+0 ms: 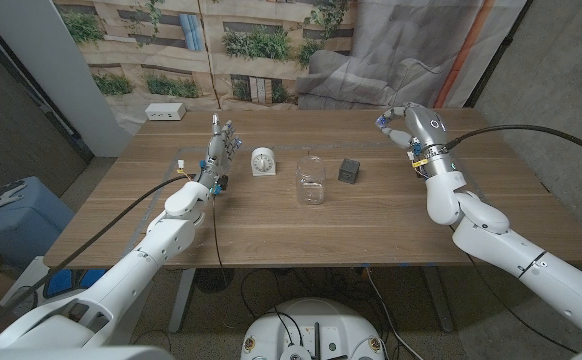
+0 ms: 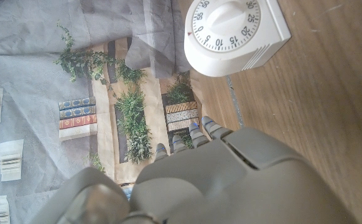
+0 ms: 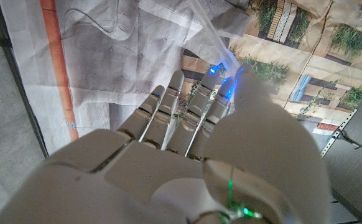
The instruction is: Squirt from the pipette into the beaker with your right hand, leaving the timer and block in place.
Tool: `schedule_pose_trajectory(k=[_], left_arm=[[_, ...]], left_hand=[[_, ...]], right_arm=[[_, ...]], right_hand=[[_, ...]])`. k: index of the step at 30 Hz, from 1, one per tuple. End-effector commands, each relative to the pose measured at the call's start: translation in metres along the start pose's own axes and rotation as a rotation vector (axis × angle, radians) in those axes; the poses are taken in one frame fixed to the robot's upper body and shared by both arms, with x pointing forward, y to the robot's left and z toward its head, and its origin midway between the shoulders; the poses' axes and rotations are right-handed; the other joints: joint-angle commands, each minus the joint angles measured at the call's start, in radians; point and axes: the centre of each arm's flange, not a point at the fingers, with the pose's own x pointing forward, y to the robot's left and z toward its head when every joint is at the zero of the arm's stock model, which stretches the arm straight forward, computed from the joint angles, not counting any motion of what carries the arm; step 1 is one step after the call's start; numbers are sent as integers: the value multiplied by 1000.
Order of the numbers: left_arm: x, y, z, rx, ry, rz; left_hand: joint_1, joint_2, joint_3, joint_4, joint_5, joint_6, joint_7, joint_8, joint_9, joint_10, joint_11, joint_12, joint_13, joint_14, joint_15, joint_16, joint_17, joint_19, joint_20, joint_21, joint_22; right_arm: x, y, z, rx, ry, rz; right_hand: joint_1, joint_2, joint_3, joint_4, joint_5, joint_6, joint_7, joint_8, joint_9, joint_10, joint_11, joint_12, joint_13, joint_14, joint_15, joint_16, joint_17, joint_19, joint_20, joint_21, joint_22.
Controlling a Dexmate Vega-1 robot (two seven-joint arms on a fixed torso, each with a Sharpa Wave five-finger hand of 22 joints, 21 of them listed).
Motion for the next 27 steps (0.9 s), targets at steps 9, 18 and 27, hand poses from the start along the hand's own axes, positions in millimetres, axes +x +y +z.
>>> schedule_pose_trajectory(k=[9,18,27], left_arm=[[0,0,0,0,0,0],[0,0,0,0,0,0],[0,0,0,0,0,0]], left_hand=[[-1,44,-6,-2,6,-4,-6,6,2,-3,-3,4,5,-9,-116,6,2,-5,-91,5,2],[-1,44,-6,-2,6,-4,-6,6,2,-3,-3,4,5,-9,-117,6,2,-5,-92,5,2],[-1,44,-6,-2,6,-4,-6,6,2,-3,-2,4,5,-9,-116,6,2,-5,-91,5,2]], right_arm=[[1,17,1,-274,-46,98],[-2,29,-8,-306,-1,150],[-5,45,-20,-290,39,192]], right_hand=[[3,0,8,-4,6,5,-3,5,3,11,-3,6,3,9,-146,-9,-1,2,1,5,2],[4,0,11,-5,5,8,-2,6,3,12,-3,6,2,11,-148,-12,-3,3,1,5,2],[4,0,12,-5,5,8,-3,6,2,12,-3,5,1,14,-148,-13,-4,4,0,5,2]])
